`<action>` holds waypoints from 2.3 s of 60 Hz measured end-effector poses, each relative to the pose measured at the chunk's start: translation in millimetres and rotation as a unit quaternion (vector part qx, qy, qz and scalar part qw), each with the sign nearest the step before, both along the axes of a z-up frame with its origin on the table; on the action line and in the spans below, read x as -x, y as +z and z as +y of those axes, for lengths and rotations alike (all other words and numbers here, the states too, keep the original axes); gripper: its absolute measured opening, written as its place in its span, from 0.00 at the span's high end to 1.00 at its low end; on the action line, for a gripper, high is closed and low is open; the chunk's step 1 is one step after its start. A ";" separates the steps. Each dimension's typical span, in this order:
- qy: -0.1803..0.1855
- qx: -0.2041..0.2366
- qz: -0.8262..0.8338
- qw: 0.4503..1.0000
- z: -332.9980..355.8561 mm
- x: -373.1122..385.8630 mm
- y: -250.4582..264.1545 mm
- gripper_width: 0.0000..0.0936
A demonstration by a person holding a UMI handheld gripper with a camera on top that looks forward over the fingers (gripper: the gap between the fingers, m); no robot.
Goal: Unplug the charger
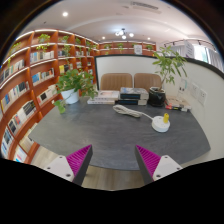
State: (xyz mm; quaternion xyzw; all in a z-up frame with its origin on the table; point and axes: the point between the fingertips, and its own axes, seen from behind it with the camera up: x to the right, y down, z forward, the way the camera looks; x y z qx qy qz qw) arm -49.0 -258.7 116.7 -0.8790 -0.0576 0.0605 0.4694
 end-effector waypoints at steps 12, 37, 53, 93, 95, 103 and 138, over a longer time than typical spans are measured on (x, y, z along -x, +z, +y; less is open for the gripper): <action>-0.083 0.023 -0.043 0.995 58.1 -124.1 -46.4 0.10; -0.082 -0.007 -0.028 0.996 227.4 -239.2 -72.0 0.33; -0.026 -0.017 -0.055 0.998 252.6 -235.7 -91.8 0.91; -0.108 -0.029 0.024 0.993 282.7 -380.0 5.4 0.95; -0.111 -0.004 0.029 0.993 277.2 -382.4 -18.6 0.95; -0.109 0.044 0.023 0.993 257.6 -384.7 -79.9 0.95; -0.200 -0.004 0.009 0.980 230.9 -403.4 -18.7 0.21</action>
